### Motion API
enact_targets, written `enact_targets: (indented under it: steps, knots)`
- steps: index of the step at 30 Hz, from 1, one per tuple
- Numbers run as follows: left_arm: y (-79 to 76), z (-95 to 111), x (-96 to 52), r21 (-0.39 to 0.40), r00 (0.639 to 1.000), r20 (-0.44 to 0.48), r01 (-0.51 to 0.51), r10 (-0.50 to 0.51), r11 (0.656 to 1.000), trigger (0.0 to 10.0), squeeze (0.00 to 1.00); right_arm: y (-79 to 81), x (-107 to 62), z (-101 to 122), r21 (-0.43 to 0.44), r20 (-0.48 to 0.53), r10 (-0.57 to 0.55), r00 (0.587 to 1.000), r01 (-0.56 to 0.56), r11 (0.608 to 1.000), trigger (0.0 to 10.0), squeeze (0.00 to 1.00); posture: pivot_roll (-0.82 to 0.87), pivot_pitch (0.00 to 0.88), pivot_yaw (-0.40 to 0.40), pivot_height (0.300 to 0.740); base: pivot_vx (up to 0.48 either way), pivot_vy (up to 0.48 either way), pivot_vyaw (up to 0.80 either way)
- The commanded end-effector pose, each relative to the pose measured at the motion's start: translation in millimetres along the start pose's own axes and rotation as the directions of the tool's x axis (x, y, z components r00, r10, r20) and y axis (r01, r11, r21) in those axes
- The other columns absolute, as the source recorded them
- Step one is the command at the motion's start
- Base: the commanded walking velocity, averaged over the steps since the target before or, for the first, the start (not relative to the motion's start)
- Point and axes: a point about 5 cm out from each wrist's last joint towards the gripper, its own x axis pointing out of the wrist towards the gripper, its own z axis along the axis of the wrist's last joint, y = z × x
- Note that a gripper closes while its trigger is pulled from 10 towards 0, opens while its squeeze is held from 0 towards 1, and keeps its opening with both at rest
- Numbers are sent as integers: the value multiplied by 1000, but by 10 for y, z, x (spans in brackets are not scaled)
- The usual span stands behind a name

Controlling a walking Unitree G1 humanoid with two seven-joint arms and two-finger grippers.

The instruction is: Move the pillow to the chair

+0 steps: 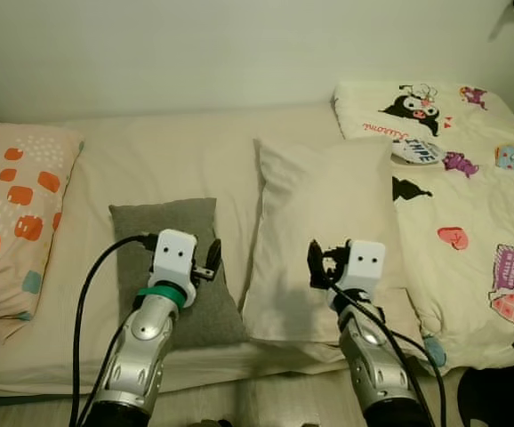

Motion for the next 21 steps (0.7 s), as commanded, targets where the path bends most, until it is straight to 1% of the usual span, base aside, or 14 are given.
enact_targets:
  steps: [1,4,21]
  knots:
    - [18,-71,-12,3,999,-34,1,-1,1000,10000,0,6,-30,-26,0,-4,1,1000,-1,1000,10000,0,13,57,97,740,0,-266,0]
    - [19,-68,-11,20,999,-42,19,-18,1000,10000,0,-4,-23,-22,8,-6,-3,1000,3,1000,10000,0,11,53,95,740,0,-467,0]
    - [37,-77,-32,28,999,-49,15,-14,999,10000,0,-14,-24,-35,0,-13,-5,1000,5,1000,10000,0,8,36,86,740,0,-480,0]
